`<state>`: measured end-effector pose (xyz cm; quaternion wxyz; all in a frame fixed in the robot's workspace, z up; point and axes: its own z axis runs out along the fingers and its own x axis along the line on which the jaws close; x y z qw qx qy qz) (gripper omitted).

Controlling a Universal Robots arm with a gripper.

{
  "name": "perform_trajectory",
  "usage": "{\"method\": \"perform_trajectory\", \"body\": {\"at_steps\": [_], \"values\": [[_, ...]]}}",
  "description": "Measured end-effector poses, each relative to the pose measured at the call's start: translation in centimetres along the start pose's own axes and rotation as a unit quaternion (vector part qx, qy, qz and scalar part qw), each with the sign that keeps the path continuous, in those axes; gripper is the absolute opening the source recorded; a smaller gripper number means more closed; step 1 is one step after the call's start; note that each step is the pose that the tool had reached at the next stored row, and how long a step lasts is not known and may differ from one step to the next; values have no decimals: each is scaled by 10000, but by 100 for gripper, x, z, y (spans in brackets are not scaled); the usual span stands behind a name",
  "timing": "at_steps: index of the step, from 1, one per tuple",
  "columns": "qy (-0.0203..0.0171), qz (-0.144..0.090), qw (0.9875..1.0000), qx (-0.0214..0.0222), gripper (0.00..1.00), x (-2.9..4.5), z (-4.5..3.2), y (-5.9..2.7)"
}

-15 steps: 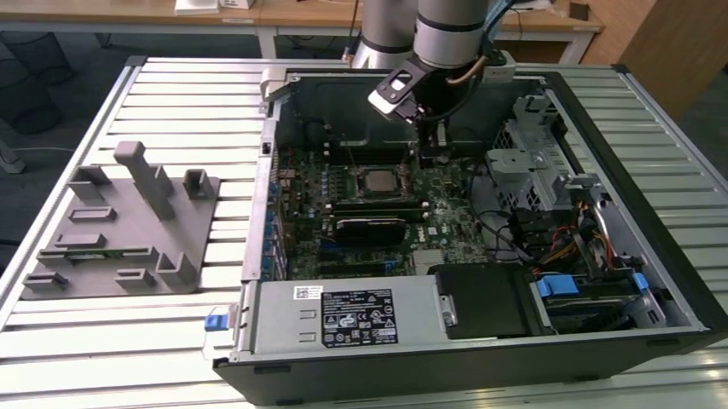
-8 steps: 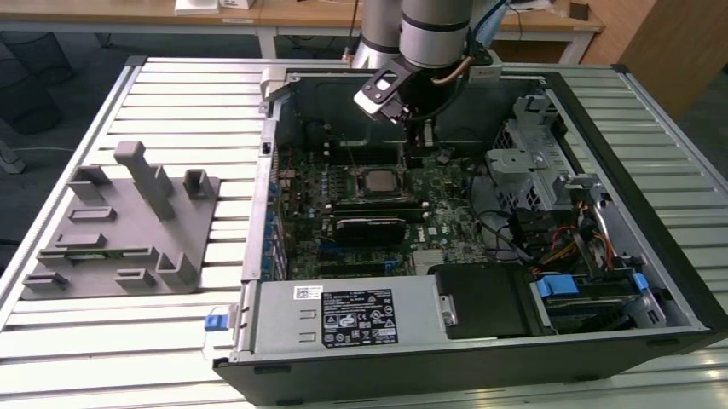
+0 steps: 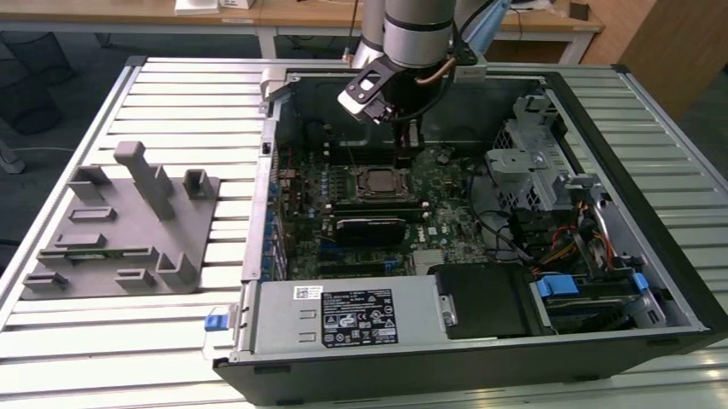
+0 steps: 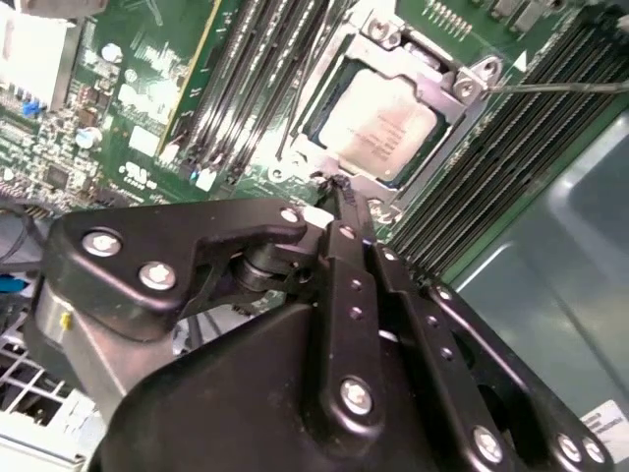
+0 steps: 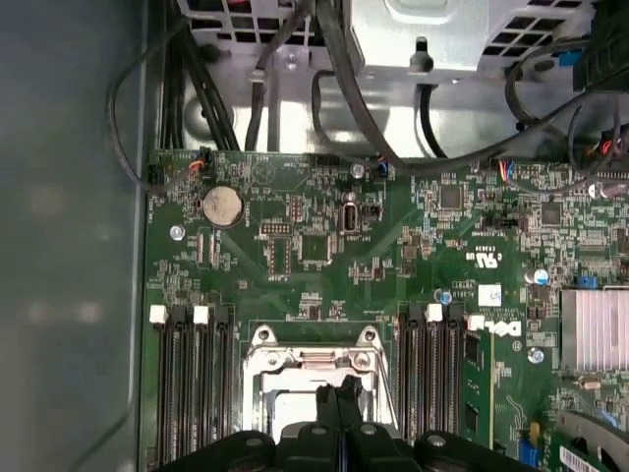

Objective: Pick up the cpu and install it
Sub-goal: 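Close the cpu cover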

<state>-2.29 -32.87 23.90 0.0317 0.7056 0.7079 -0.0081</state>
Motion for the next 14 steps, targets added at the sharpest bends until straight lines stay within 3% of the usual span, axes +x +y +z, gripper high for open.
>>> {"method": "perform_trajectory", "body": {"at_steps": [3, 5, 7, 14], "values": [[-1, -1, 10000, 17, 11, 0, 2, 0], [-24, -8, 9999, 127, 11, 0, 7, 3], [-68, -13, 9998, 201, 11, 1, 15, 4], [-76, -12, 9998, 195, 11, 2, 41, -12]]}}
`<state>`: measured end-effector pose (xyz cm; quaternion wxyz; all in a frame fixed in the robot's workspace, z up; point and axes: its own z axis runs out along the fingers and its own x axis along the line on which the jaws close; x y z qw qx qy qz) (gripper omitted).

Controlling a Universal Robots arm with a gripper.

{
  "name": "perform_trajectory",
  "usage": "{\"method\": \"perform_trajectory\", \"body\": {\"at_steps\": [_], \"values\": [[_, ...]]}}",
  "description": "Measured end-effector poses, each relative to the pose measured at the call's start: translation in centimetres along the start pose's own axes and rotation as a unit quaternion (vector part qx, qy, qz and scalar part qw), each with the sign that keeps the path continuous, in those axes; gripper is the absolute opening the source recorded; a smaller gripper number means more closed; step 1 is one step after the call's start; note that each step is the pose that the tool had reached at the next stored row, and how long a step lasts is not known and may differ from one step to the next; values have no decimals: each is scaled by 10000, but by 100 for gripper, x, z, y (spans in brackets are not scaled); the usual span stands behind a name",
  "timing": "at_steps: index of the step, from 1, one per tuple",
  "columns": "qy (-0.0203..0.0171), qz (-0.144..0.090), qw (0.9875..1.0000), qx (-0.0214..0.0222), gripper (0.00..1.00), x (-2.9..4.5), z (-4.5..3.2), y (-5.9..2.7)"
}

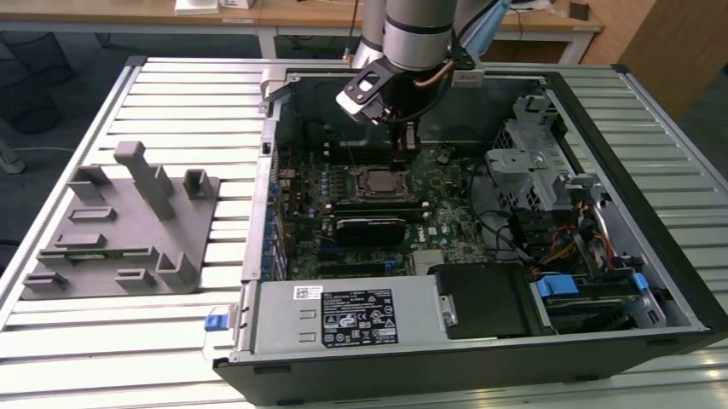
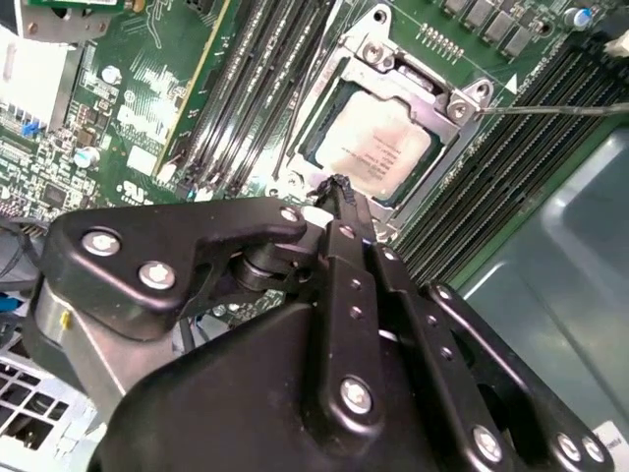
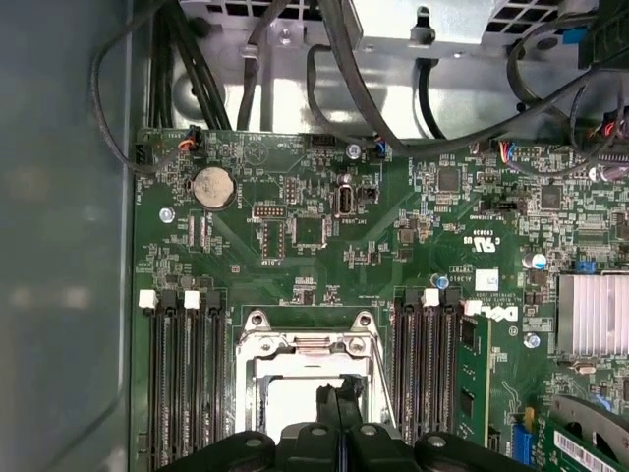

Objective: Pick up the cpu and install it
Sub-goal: 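Close the cpu cover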

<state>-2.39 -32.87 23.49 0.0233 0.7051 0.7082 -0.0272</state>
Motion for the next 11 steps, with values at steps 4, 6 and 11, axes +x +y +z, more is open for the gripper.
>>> {"method": "perform_trajectory", "body": {"at_steps": [4, 6, 11], "values": [[6, 2, 10000, -28, 11, 3, 43, -61], [8, 3, 10000, -40, 11, 4, 59, -88], [8, 2, 10000, -49, 11, 4, 65, -107]]}}
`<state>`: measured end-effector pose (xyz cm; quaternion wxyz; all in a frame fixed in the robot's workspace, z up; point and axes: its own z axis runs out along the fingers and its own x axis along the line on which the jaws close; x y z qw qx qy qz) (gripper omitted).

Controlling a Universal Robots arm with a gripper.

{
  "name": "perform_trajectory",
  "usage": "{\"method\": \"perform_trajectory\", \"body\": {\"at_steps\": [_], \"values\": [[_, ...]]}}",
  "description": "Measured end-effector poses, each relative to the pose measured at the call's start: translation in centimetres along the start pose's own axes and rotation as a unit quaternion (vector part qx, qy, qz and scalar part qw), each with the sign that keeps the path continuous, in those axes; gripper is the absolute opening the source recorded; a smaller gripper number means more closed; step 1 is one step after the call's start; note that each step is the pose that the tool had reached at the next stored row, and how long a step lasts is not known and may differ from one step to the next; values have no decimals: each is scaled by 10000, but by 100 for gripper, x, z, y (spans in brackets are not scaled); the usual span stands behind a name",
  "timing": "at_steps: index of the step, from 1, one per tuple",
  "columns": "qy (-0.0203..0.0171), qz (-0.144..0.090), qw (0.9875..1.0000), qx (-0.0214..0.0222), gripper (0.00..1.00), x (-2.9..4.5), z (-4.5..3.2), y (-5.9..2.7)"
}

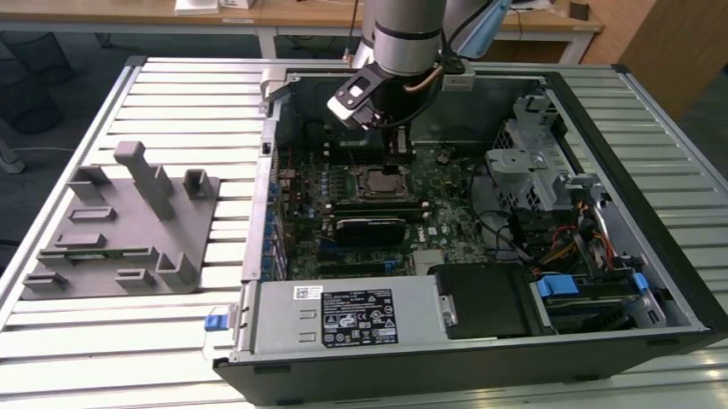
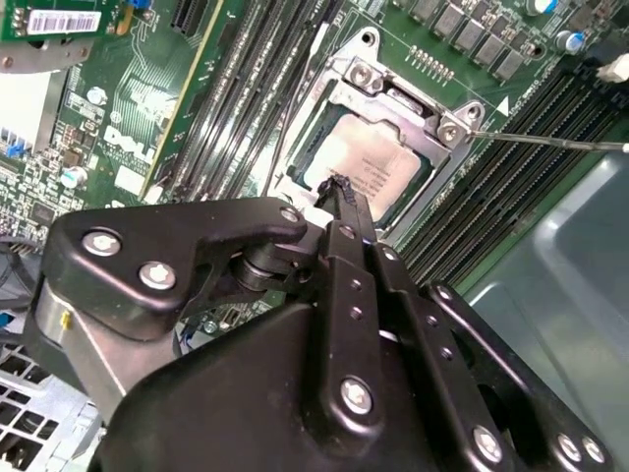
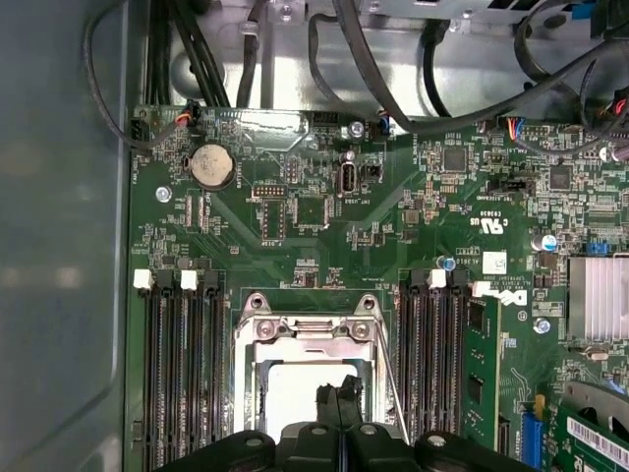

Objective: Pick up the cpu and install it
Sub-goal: 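Close the cpu cover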

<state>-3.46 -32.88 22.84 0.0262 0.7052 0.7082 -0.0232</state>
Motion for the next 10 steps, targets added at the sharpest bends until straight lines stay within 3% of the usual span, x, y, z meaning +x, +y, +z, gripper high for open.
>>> {"method": "perform_trajectory", "body": {"at_steps": [4, 10], "values": [[1, -77, 10000, -6, 11, 0, 1, -1], [3, -601, 9982, -42, 11, 0, 3, -1]]}}
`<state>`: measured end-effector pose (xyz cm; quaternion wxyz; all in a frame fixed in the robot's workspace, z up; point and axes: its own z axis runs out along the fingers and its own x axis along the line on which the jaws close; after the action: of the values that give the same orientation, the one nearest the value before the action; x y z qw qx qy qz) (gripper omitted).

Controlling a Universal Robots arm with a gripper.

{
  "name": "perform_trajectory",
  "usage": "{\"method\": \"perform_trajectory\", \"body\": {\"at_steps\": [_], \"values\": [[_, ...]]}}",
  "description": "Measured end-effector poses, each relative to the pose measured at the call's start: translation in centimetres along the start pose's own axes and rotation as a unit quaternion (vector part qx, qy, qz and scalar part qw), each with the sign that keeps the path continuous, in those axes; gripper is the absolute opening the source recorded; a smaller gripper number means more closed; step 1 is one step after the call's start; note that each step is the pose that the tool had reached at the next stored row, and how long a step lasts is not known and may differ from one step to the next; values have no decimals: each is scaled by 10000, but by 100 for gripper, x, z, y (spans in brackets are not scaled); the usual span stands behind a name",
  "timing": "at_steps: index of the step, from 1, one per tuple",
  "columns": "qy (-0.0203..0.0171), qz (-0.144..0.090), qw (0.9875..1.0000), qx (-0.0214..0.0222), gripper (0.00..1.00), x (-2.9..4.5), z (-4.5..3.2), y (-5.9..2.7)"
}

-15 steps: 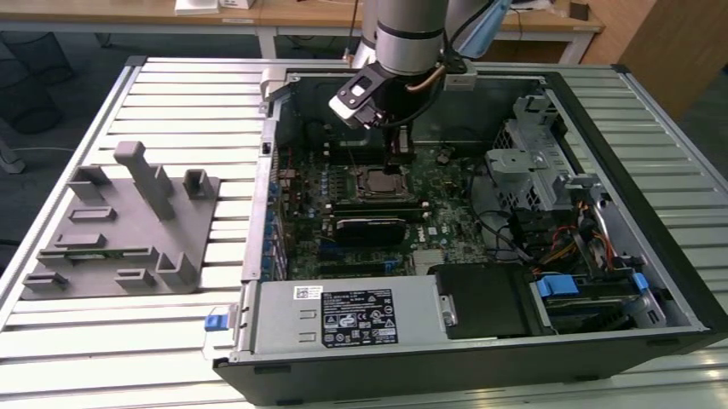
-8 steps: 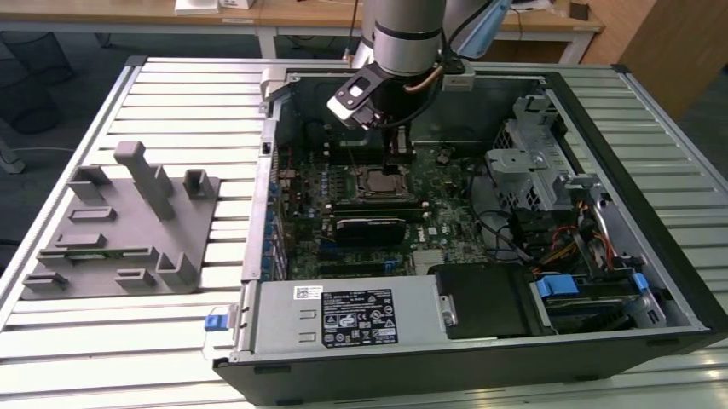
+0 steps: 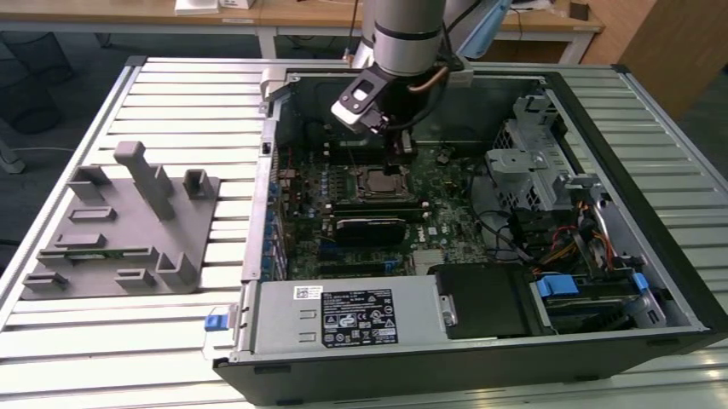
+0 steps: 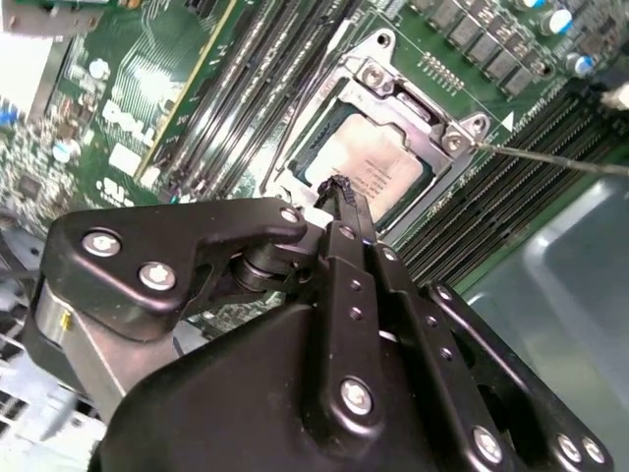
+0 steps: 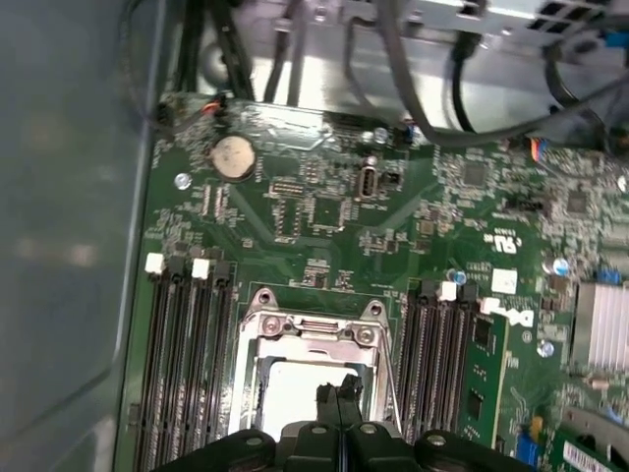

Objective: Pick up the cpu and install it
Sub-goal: 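Close the cpu cover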

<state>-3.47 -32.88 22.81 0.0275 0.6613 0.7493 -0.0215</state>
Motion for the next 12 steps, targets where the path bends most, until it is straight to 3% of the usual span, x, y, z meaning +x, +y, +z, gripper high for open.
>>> {"method": "perform_trajectory", "body": {"at_steps": [3, 6, 12], "values": [[1, -269, 9996, -19, 11, 0, 1, 0], [2, -546, 9985, -38, 11, 0, 2, 0], [4, -1085, 9941, -76, 11, 0, 3, 0]]}}
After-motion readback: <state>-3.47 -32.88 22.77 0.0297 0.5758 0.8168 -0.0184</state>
